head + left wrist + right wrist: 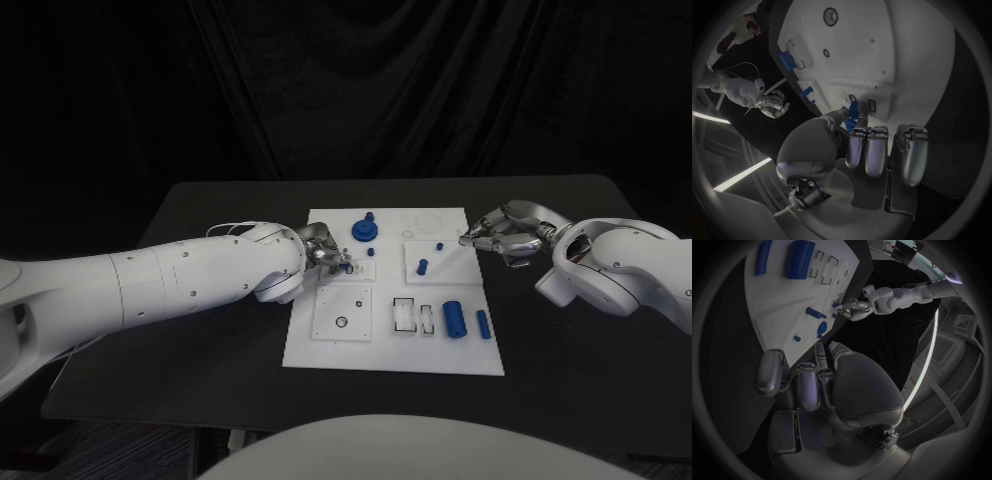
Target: Assemble the parts on the task board
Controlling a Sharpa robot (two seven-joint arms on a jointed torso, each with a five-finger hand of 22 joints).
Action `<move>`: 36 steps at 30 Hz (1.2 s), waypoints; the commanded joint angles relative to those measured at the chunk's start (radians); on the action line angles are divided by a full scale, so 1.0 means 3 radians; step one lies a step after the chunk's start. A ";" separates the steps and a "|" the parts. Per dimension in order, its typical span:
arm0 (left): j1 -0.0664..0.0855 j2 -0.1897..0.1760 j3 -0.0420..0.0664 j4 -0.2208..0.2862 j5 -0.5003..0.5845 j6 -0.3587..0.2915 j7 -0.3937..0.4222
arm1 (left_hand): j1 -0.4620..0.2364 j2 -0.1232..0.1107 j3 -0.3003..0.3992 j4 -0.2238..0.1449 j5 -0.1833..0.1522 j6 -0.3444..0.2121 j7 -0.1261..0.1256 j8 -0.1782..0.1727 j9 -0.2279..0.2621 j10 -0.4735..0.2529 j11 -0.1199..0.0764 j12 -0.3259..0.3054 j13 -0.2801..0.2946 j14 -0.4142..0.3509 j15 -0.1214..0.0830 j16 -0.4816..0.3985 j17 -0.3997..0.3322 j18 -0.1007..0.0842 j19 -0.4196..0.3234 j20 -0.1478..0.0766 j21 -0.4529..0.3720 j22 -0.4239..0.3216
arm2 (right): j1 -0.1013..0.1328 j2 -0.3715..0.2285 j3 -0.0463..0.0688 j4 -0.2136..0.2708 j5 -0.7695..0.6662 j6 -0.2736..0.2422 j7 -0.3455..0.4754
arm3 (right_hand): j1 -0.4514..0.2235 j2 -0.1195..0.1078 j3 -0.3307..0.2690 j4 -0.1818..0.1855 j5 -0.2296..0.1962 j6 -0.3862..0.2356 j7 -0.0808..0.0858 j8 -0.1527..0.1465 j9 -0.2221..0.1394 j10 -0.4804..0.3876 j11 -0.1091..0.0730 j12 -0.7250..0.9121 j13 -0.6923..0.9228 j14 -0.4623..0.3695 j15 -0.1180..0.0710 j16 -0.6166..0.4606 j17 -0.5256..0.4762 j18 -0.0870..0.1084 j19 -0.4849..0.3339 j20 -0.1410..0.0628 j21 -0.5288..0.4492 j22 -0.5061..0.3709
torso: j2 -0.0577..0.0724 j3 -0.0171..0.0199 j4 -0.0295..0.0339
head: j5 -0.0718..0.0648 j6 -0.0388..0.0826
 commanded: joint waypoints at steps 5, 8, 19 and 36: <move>-0.0028 0.0021 -0.0006 -0.0016 -0.0051 0.0032 -0.0019 | -0.0033 0.0014 -0.0057 0.0096 -0.0163 0.0015 -0.0013 -0.0016 0.0000 0.0223 -0.0028 -0.0015 0.0747 0.0352 -0.0030 0.0022 0.0878 -0.0046 0.0351 -0.0012 0.0010 0.0878 | -0.0011 -0.0007 0.0002 0.0005 -0.0015 0.0072 -0.0089 | 0.0045 0.0003 0.0032 -0.0005 0.0036 -0.0009 -0.0009 0.0026 0.0008 0.0178 0.0020 -0.0025 0.0711 0.0206 0.0015 -0.0019 0.0452 0.0034 -0.0030 0.0004 -0.0024 0.0461 | 0.0004 0.0000 0.0009 | -0.0003 -0.0001; -0.0031 0.0027 -0.0006 -0.0014 -0.0051 0.0057 -0.0028 | -0.0037 0.0010 -0.0069 0.0107 -0.0183 0.0018 -0.0013 -0.0018 -0.0001 0.0223 -0.0027 -0.0015 0.0748 0.0352 -0.0030 0.0022 0.0878 -0.0046 0.0351 -0.0012 0.0010 0.0878 | -0.0011 -0.0009 0.0002 0.0006 -0.0033 0.0081 -0.0098 | 0.0052 0.0002 0.0035 -0.0007 0.0047 -0.0008 -0.0009 0.0030 0.0010 0.0177 0.0019 -0.0026 0.0710 0.0206 0.0015 -0.0020 0.0451 0.0034 -0.0030 0.0004 -0.0027 0.0460 | 0.0004 0.0000 0.0008 | -0.0004 -0.0001; -0.0036 0.0018 -0.0006 -0.0010 -0.0051 0.0125 -0.0048 | -0.0077 -0.0033 -0.0203 0.0202 -0.0333 0.0034 -0.0008 -0.0050 -0.0014 0.0219 -0.0023 -0.0019 0.0745 0.0352 -0.0026 0.0022 0.0878 -0.0046 0.0351 -0.0009 0.0010 0.0878 | -0.0011 -0.0012 0.0002 0.0009 -0.0056 0.0116 -0.0134 | 0.0100 -0.0014 0.0059 -0.0028 0.0164 -0.0014 -0.0010 0.0053 0.0016 0.0172 0.0017 -0.0029 0.0705 0.0203 0.0012 -0.0028 0.0443 0.0037 -0.0032 0.0002 -0.0051 0.0455 | 0.0005 0.0000 0.0002 | -0.0002 -0.0001; -0.0039 -0.0035 -0.0006 0.0028 -0.0051 0.0179 -0.0054 | -0.0074 -0.0063 -0.0281 0.0229 -0.0320 0.0033 -0.0006 -0.0086 -0.0033 0.0213 -0.0019 -0.0024 0.0740 0.0352 -0.0021 0.0022 0.0878 -0.0046 0.0351 -0.0005 0.0010 0.0878 | -0.0013 -0.0011 0.0002 -0.0004 -0.0102 0.0187 -0.0197 | 0.0164 -0.0032 0.0109 -0.0059 0.0350 -0.0031 -0.0007 0.0083 0.0024 0.0153 0.0018 -0.0041 0.0687 0.0195 0.0013 -0.0044 0.0426 0.0045 -0.0042 0.0002 -0.0108 0.0443 | 0.0001 -0.0002 0.0005 | -0.0006 -0.0001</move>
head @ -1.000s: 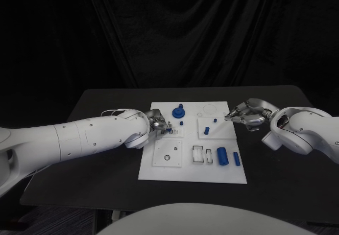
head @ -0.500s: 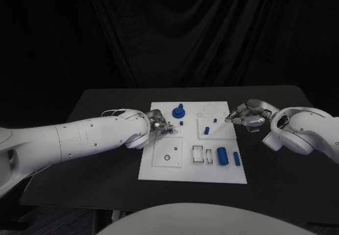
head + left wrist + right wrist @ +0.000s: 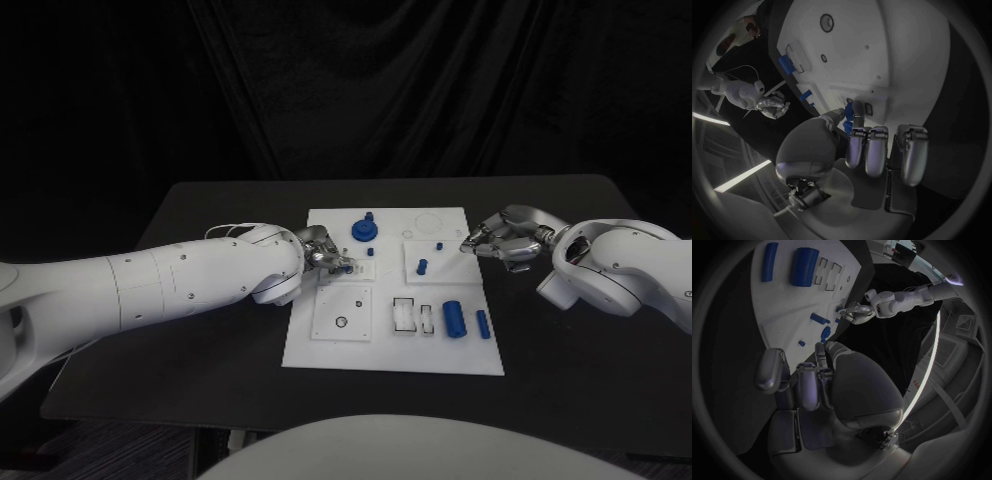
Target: Assemble the parts on the task board
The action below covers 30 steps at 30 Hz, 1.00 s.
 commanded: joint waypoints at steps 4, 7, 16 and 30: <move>-0.0025 -0.0024 -0.0011 0.0019 -0.0004 0.0095 -0.0030 | 0.0016 0.0003 -0.0015 0.0000 0.0031 0.0006 0.0023 -0.0018 -0.0003 0.0211 -0.0021 -0.0013 0.0739 0.0353 -0.0022 0.0022 0.0878 -0.0046 0.0351 -0.0005 0.0010 0.0878 | -0.0011 -0.0003 0.0002 -0.0008 -0.0031 0.0065 -0.0091 | 0.0049 0.0002 0.0024 -0.0006 0.0031 -0.0020 0.0006 0.0015 0.0006 0.0150 0.0019 -0.0017 0.0683 0.0194 0.0014 -0.0022 0.0422 0.0046 -0.0020 0.0001 -0.0024 0.0442 | 0.0000 -0.0002 0.0002 | -0.0003 -0.0001; -0.0026 -0.0034 -0.0011 0.0031 -0.0004 0.0096 -0.0024 | 0.0023 0.0007 -0.0015 0.0000 0.0041 0.0010 0.0021 -0.0019 -0.0004 0.0210 -0.0021 -0.0013 0.0739 0.0353 -0.0022 0.0022 0.0878 -0.0046 0.0351 -0.0005 0.0010 0.0878 | -0.0012 -0.0003 0.0002 -0.0011 -0.0031 0.0074 -0.0099 | 0.0057 0.0004 0.0034 -0.0010 0.0052 -0.0023 0.0006 0.0018 0.0007 0.0144 0.0019 -0.0022 0.0677 0.0191 0.0014 -0.0028 0.0417 0.0049 -0.0026 0.0002 -0.0042 0.0437 | 0.0000 -0.0002 0.0001 | -0.0001 -0.0001; -0.0027 -0.0034 -0.0011 0.0034 -0.0004 0.0091 0.0034 | -0.0039 0.0016 -0.0139 0.0116 -0.0106 0.0041 0.0032 -0.0045 -0.0018 0.0206 -0.0014 -0.0017 0.0736 0.0353 -0.0016 0.0022 0.0878 -0.0046 0.0351 0.0001 0.0010 0.0878 | -0.0017 0.0002 0.0002 -0.0018 -0.0031 0.0113 -0.0126 | 0.0069 0.0006 0.0050 -0.0017 0.0079 -0.0027 0.0008 0.0024 0.0009 0.0125 0.0021 -0.0034 0.0659 0.0180 0.0016 -0.0055 0.0392 0.0057 -0.0043 0.0003 -0.0088 0.0425 | 0.0001 -0.0002 0.0001 | 0.0006 -0.0001; -0.0031 -0.0016 -0.0011 0.0004 -0.0004 0.0092 0.0081 | -0.0161 -0.0009 -0.0590 0.0458 -0.0389 -0.0018 0.0084 -0.0193 -0.0087 0.0187 0.0033 -0.0034 0.0722 0.0353 0.0023 0.0022 0.0878 -0.0046 0.0351 0.0035 0.0010 0.0878 | -0.0021 0.0005 0.0002 -0.0022 -0.0031 0.0169 -0.0164 | 0.0080 0.0003 0.0065 -0.0024 0.0104 -0.0027 0.0009 0.0034 0.0013 0.0095 0.0023 -0.0053 0.0632 0.0165 0.0018 -0.0091 0.0360 0.0069 -0.0067 0.0004 -0.0152 0.0407 | -0.0001 -0.0001 0.0000 | 0.0004 -0.0001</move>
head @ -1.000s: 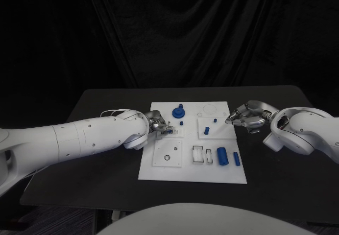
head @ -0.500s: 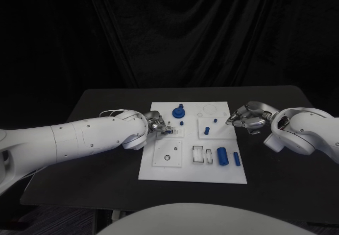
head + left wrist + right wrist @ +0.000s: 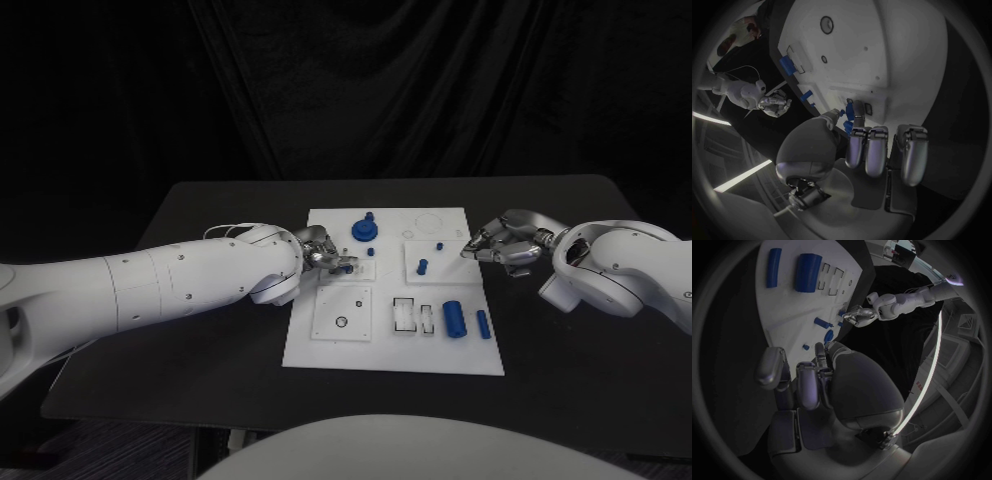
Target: Assemble the parts on the task board
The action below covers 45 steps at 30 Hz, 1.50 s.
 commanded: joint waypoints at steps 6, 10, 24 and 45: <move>-0.0030 0.0021 -0.0014 -0.0016 0.0000 0.0097 0.0043 | -0.0040 0.0016 -0.0117 0.0061 -0.0043 -0.0007 0.0008 -0.0041 -0.0086 0.0181 0.0039 -0.0026 0.0717 0.0352 0.0029 0.0022 0.0878 -0.0046 0.0338 0.0029 0.0010 0.0878 | -0.0011 0.0004 0.0002 -0.0003 -0.0015 0.0087 -0.0094 | 0.0032 0.0001 0.0023 0.0000 0.0020 -0.0014 -0.0003 0.0025 0.0005 0.0087 0.0023 -0.0024 0.0624 0.0160 0.0018 -0.0037 0.0350 0.0073 -0.0028 0.0005 -0.0052 0.0397 | 0.0000 0.0001 -0.0002 | -0.0001 -0.0001; -0.0032 0.0024 -0.0014 -0.0020 0.0000 0.0111 0.0047 | -0.0044 0.0027 -0.0162 0.0090 -0.0060 0.0003 0.0009 -0.0049 -0.0091 0.0182 0.0040 -0.0025 0.0718 0.0352 0.0031 0.0022 0.0878 -0.0046 0.0338 0.0032 0.0010 0.0878 | -0.0011 0.0004 0.0002 -0.0003 -0.0015 0.0100 -0.0103 | 0.0034 0.0001 0.0026 -0.0001 0.0023 -0.0013 -0.0003 0.0027 0.0006 0.0081 0.0023 -0.0028 0.0618 0.0158 0.0019 -0.0042 0.0346 0.0075 -0.0032 0.0005 -0.0063 0.0394 | -0.0001 0.0002 -0.0002 | -0.0002 -0.0001; -0.0036 0.0015 -0.0014 -0.0034 0.0000 0.0156 0.0032 | -0.0064 0.0113 -0.0373 0.0137 -0.0043 0.0126 -0.0025 0.0025 -0.0025 0.0178 0.0016 -0.0029 0.0715 0.0352 0.0015 0.0022 0.0878 -0.0046 0.0338 0.0023 0.0010 0.0878 | -0.0012 0.0001 0.0002 -0.0004 -0.0015 0.0131 -0.0128 | 0.0040 0.0000 0.0034 -0.0006 0.0032 -0.0013 -0.0002 0.0032 0.0008 0.0070 0.0023 -0.0035 0.0609 0.0151 0.0019 -0.0055 0.0335 0.0080 -0.0044 0.0006 -0.0094 0.0385 | 0.0002 0.0001 -0.0002 | -0.0005 -0.0001; -0.0040 -0.0025 -0.0014 0.0008 0.0000 0.0033 0.0206 | -0.0003 0.0279 -0.0540 0.0128 0.0329 0.0094 -0.0045 0.0093 0.0122 0.0180 -0.0002 -0.0027 0.0718 0.0352 -0.0001 0.0022 0.0878 -0.0046 0.0338 0.0005 0.0010 0.0878 | -0.0017 -0.0004 0.0002 -0.0005 -0.0058 0.0172 -0.0165 | 0.0055 0.0006 0.0054 -0.0018 0.0042 -0.0016 -0.0002 0.0041 0.0011 0.0054 0.0024 -0.0045 0.0594 0.0141 0.0020 -0.0075 0.0317 0.0089 -0.0063 0.0007 -0.0143 0.0372 | -0.0001 0.0001 0.0001 | -0.0004 -0.0001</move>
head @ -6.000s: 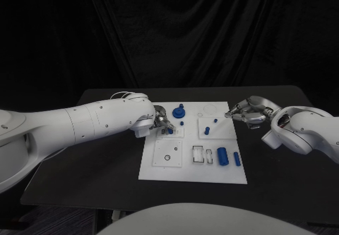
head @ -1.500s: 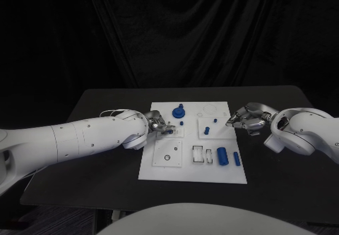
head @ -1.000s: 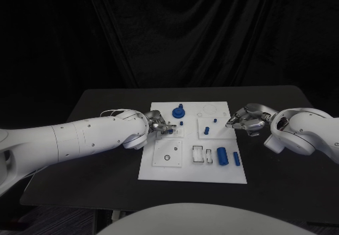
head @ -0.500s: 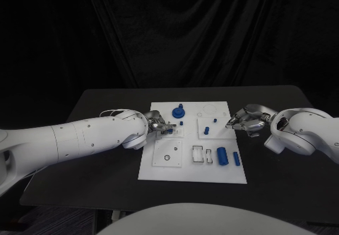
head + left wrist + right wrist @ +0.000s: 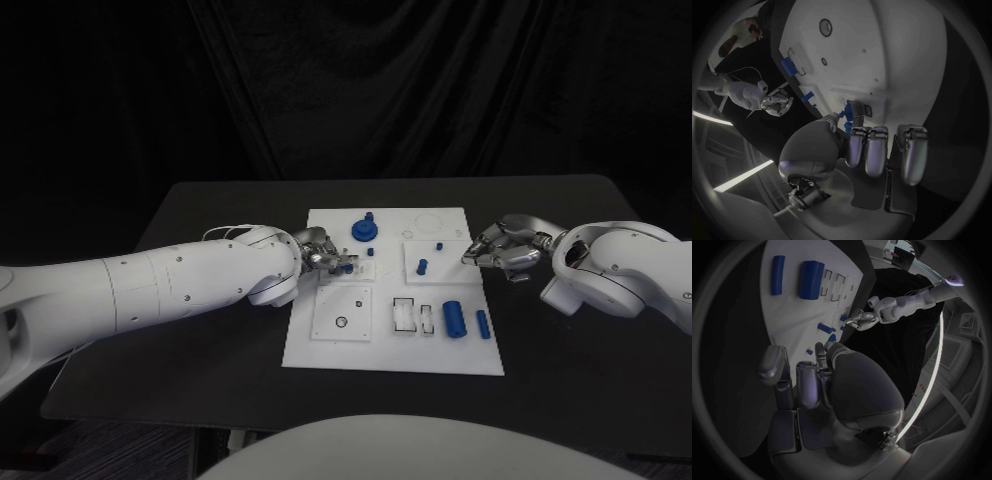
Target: Assemble the parts on the task board
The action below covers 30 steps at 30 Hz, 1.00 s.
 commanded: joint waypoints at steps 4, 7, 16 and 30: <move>-0.0022 -0.0023 -0.0009 0.0036 0.0002 -0.0002 0.0116 | 0.0018 0.0034 -0.0030 -0.0001 0.0016 0.0002 -0.0019 0.0014 0.0011 0.0183 -0.0024 -0.0016 0.0717 0.0340 -0.0014 0.0022 0.0877 -0.0046 0.0351 -0.0007 0.0010 0.0878 | -0.0011 -0.0002 0.0002 -0.0002 -0.0026 0.0049 -0.0077 | 0.0030 0.0003 0.0024 -0.0005 0.0018 -0.0019 -0.0001 0.0017 0.0004 0.0044 0.0024 -0.0026 0.0579 0.0135 0.0021 -0.0024 0.0306 0.0038 -0.0034 -0.0004 -0.0026 0.0368 | 0.0000 0.0000 -0.0002 | 0.0002 -0.0001; -0.0023 -0.0035 -0.0009 0.0048 0.0002 -0.0007 0.0126 | 0.0009 0.0037 -0.0042 0.0009 0.0012 0.0005 -0.0018 0.0019 0.0019 0.0179 -0.0025 -0.0020 0.0713 0.0340 -0.0015 0.0022 0.0877 -0.0046 0.0351 -0.0008 0.0010 0.0878 | -0.0011 0.0000 0.0002 -0.0004 -0.0027 0.0059 -0.0083 | 0.0031 0.0003 0.0026 -0.0005 0.0019 -0.0020 -0.0001 0.0017 0.0004 0.0041 0.0024 -0.0028 0.0576 0.0134 0.0021 -0.0028 0.0302 0.0039 -0.0036 -0.0004 -0.0032 0.0366 | 0.0001 0.0000 -0.0003 | 0.0005 -0.0001; -0.0024 -0.0052 -0.0010 0.0065 0.0002 0.0013 0.0128 | -0.0013 0.0050 -0.0068 0.0018 -0.0001 0.0011 -0.0020 0.0030 0.0035 0.0175 -0.0026 -0.0024 0.0709 0.0340 -0.0016 0.0022 0.0877 -0.0046 0.0351 -0.0010 0.0010 0.0878 | -0.0012 0.0006 0.0002 -0.0007 -0.0027 0.0087 -0.0102 | 0.0036 0.0006 0.0035 -0.0009 0.0022 -0.0023 0.0001 0.0020 0.0005 0.0028 0.0026 -0.0036 0.0564 0.0125 0.0022 -0.0047 0.0286 0.0045 -0.0048 -0.0003 -0.0063 0.0357 | 0.0003 0.0001 0.0000 | 0.0007 -0.0001; -0.0025 -0.0047 -0.0010 0.0050 0.0002 0.0020 0.0152 | -0.0326 0.0390 -0.0281 0.0024 0.0396 0.0031 -0.0038 0.0089 0.0154 0.0172 -0.0041 -0.0029 0.0706 0.0340 -0.0029 0.0022 0.0877 -0.0046 0.0351 -0.0022 0.0010 0.0878 | -0.0012 0.0006 0.0002 -0.0003 -0.0027 0.0121 -0.0132 | 0.0046 0.0014 0.0054 -0.0017 0.0026 -0.0028 0.0003 0.0027 0.0008 0.0000 0.0028 -0.0054 0.0540 0.0108 0.0025 -0.0082 0.0255 0.0053 -0.0069 -0.0001 -0.0115 0.0342 | 0.0004 -0.0001 0.0000 | 0.0005 -0.0001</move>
